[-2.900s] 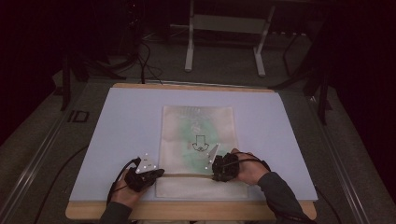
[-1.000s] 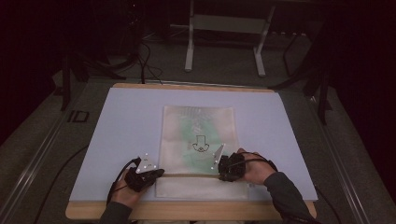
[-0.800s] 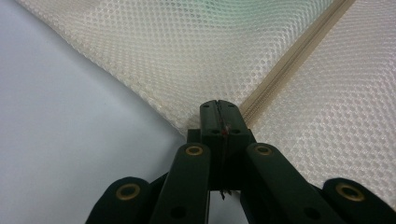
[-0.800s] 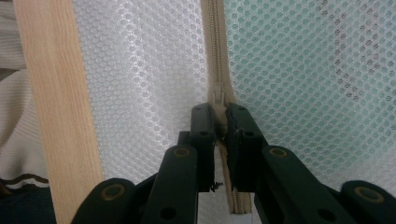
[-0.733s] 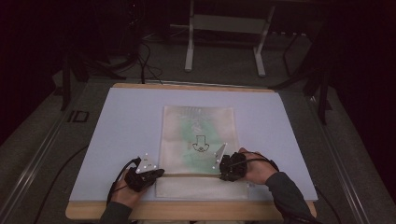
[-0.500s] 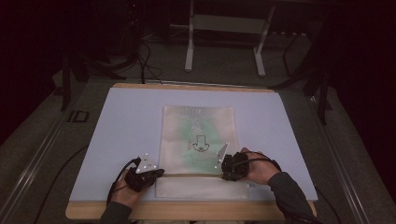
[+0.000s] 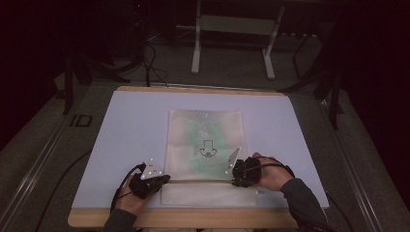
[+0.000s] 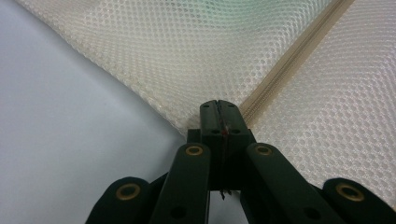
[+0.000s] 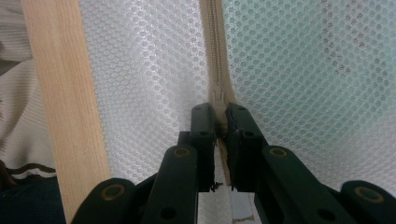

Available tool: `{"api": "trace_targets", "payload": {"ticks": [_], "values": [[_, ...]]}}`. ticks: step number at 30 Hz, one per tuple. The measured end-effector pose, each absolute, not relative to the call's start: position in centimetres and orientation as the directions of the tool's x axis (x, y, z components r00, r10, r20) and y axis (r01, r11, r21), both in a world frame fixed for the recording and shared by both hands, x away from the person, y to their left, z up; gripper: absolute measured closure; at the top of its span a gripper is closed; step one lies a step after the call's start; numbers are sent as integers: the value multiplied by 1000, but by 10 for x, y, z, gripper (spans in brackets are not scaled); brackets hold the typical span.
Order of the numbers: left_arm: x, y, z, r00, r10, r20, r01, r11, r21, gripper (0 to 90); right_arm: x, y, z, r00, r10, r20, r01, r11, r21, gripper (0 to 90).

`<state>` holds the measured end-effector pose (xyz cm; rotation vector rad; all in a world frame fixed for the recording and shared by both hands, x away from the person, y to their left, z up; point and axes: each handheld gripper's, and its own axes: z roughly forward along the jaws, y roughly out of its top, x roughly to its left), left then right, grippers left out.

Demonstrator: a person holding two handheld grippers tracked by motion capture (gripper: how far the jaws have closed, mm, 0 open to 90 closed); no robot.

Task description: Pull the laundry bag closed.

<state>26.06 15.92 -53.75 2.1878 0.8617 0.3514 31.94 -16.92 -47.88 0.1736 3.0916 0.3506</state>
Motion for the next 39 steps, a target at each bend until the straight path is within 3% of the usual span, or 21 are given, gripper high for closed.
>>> {"api": "trace_targets", "payload": {"ticks": [10,17,39], "values": [[260,159,-537,736,677,-15,472,-497,729,897,319,-173,-481,-993,112,-31,104,977,184,823],[260,159,-537,735,678,-16,473,-496,728,897,318,-184,-478,-991,132,-20,124,966,226,823],[261,159,-538,737,676,-18,472,-495,729,897,318,-203,-480,-986,163,-27,154,969,193,822]]}}
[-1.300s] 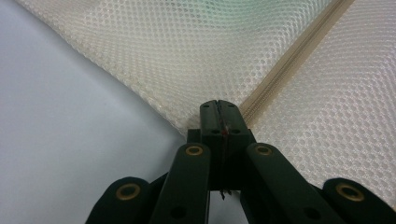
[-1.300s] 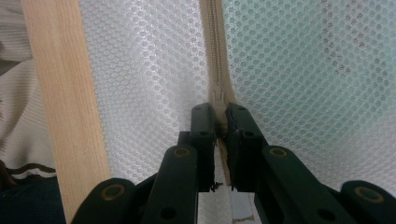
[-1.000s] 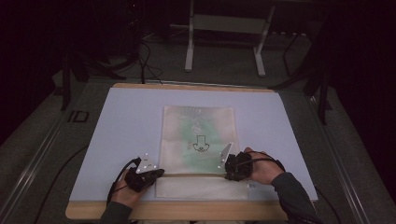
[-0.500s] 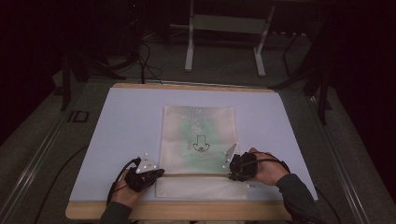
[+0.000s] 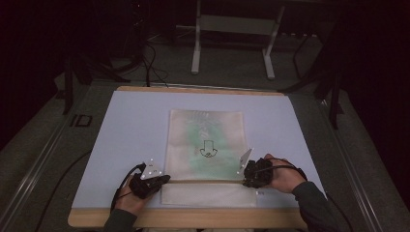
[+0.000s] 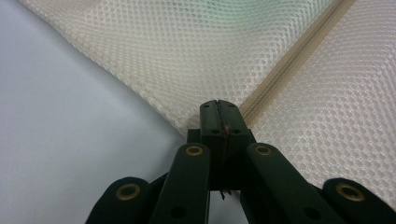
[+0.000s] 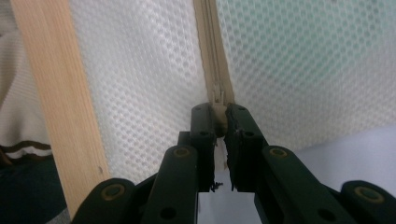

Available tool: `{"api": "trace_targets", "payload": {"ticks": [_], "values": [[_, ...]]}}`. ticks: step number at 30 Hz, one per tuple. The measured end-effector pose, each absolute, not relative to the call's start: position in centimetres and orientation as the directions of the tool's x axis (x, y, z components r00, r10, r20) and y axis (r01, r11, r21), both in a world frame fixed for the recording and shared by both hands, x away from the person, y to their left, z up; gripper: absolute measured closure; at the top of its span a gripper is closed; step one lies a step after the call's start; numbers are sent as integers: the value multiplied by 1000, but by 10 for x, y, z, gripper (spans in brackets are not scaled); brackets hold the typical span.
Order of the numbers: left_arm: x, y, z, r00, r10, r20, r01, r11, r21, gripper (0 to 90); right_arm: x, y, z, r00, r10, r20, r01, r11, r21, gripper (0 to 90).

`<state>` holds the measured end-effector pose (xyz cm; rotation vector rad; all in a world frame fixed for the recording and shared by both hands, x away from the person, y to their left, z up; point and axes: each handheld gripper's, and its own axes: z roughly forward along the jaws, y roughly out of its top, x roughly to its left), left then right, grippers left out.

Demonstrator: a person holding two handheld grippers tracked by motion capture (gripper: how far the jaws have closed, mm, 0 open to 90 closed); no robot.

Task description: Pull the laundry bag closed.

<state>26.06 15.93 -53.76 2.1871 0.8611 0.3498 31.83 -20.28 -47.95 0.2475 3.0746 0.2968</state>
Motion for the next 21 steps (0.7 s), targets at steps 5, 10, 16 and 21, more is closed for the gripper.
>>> {"api": "trace_targets", "payload": {"ticks": [5,10,16,21], "values": [[261,159,-538,736,676,-16,472,-496,729,897,318,-215,-482,-982,189,-31,180,968,176,823],[261,159,-538,736,677,-16,472,-496,729,897,318,-221,-481,-979,204,-14,196,957,212,822],[260,159,-538,736,677,-16,472,-496,729,897,319,-220,-484,-980,200,-17,192,959,211,817],[260,159,-538,735,678,-16,472,-494,731,896,319,-224,-489,-977,213,-11,205,955,215,751]]}}
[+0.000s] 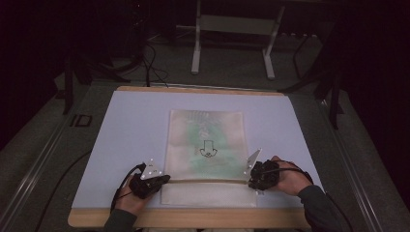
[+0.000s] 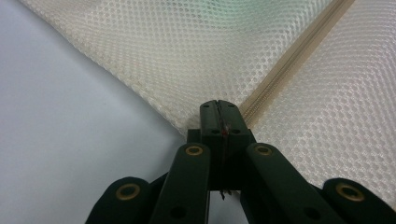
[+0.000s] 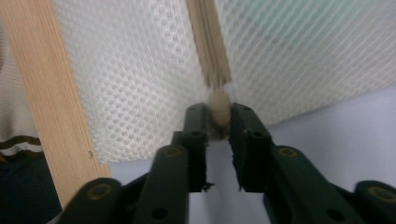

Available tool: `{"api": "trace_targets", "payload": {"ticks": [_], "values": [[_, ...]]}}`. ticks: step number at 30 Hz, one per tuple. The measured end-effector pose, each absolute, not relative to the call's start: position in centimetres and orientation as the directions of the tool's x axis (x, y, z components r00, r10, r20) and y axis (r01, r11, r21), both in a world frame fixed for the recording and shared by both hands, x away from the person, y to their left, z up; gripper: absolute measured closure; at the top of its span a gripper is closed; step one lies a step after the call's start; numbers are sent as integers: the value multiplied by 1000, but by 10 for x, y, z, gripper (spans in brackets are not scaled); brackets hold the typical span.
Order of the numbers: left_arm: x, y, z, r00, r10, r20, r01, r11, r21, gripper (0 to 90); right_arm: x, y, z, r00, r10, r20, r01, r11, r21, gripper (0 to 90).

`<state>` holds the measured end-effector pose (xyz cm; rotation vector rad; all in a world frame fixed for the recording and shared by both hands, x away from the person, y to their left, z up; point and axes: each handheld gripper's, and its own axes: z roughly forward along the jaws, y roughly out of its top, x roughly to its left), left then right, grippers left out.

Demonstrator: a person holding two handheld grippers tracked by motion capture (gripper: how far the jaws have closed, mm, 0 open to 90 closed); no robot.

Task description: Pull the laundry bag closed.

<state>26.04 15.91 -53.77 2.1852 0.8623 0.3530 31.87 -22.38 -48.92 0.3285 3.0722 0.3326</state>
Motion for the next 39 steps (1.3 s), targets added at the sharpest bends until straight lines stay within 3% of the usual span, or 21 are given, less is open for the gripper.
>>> {"api": "trace_targets", "payload": {"ticks": [20,32,39], "values": [[261,159,-537,732,681,-19,478,-493,727,896,317,-233,-488,-967,254,-4,240,918,316,624],[261,159,-537,731,682,-21,478,-490,729,895,311,-236,-488,-950,313,-5,270,827,493,595],[261,159,-537,732,681,-21,478,-491,728,896,305,-242,-484,-938,346,-22,284,804,522,580]]}}
